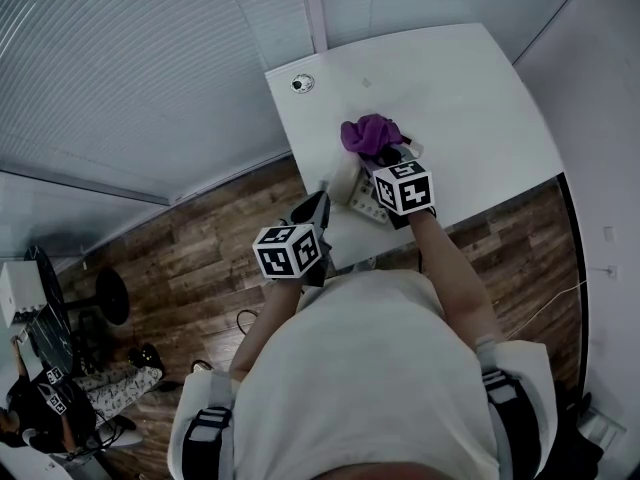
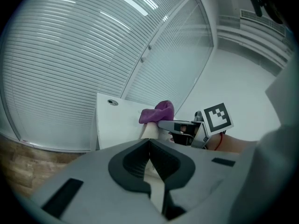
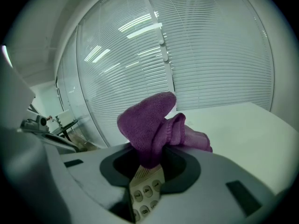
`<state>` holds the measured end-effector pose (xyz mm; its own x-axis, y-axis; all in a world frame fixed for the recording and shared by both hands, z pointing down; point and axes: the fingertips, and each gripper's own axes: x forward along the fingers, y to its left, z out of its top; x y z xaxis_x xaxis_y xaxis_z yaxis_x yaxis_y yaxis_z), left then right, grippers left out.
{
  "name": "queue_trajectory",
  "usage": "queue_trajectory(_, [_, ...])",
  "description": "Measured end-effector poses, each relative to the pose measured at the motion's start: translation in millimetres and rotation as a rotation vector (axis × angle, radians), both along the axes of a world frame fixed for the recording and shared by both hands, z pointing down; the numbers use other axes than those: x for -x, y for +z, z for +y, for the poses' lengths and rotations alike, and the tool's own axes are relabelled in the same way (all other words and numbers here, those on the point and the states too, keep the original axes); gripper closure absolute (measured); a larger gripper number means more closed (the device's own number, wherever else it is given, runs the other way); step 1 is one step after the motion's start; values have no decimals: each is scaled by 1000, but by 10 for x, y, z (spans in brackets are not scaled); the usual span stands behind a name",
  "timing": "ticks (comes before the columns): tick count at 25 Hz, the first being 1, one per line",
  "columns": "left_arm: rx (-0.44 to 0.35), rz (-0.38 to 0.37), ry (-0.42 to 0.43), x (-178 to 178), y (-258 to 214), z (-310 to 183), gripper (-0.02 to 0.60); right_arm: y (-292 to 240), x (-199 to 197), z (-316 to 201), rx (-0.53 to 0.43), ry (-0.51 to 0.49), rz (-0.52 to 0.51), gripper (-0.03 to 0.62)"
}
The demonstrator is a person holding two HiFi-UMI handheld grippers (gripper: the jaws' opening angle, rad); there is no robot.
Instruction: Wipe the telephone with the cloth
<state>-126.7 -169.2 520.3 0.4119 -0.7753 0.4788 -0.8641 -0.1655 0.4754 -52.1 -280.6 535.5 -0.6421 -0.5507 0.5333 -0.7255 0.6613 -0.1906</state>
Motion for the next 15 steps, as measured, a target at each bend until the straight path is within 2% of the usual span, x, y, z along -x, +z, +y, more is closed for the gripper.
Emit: queue_trajectory(15, [11,-3,11,0,58,65,561,106,117,375,35,-66,3,474])
